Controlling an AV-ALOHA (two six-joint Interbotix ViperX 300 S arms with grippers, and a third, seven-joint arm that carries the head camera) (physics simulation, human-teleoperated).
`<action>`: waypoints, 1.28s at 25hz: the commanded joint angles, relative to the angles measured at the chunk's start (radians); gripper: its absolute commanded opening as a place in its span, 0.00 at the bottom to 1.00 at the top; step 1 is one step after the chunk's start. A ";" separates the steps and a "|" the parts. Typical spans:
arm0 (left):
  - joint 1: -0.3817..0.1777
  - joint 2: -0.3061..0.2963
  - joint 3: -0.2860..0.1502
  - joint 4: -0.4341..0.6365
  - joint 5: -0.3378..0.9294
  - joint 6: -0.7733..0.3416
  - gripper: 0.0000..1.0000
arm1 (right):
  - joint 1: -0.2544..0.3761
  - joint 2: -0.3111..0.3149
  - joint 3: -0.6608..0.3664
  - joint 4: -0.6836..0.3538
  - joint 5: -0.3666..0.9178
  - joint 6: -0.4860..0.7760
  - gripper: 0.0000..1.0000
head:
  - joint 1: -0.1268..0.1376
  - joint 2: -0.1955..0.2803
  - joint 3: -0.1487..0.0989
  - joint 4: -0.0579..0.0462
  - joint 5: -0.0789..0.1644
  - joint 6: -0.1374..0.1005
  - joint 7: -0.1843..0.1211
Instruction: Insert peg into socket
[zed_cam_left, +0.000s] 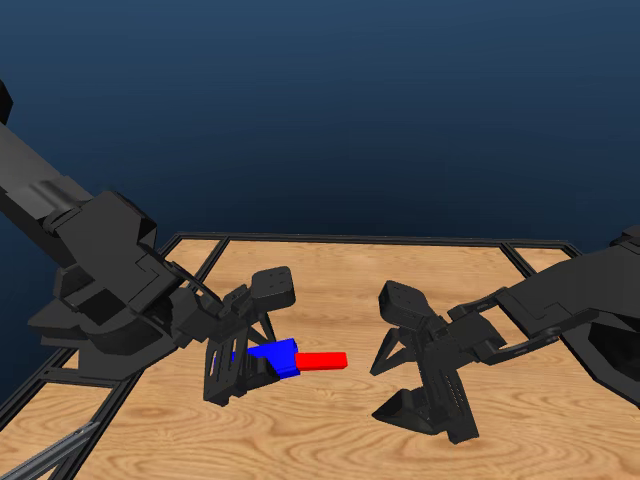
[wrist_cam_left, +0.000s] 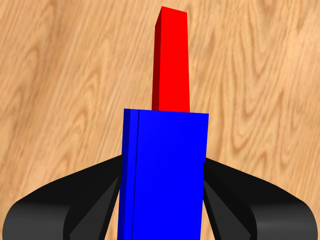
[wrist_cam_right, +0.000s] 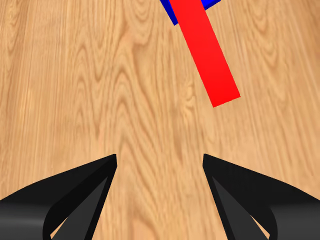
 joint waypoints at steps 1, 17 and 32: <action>0.003 -0.016 -0.020 0.002 -0.017 0.002 0.00 | -0.025 -0.029 0.064 0.018 -0.086 0.035 0.94 | -0.014 -0.009 -0.015 -0.003 -0.008 -0.002 -0.007; 0.002 0.023 -0.059 -0.009 -0.016 0.041 0.00 | -0.057 0.158 -0.146 0.067 -0.242 -0.114 0.00 | -0.038 -0.007 -0.011 -0.007 -0.018 0.009 0.004; 0.019 0.030 -0.053 -0.043 -0.056 0.079 0.00 | -0.050 0.264 -0.321 0.051 -0.181 -0.143 0.00 | -0.032 0.004 -0.020 -0.004 -0.016 0.013 0.017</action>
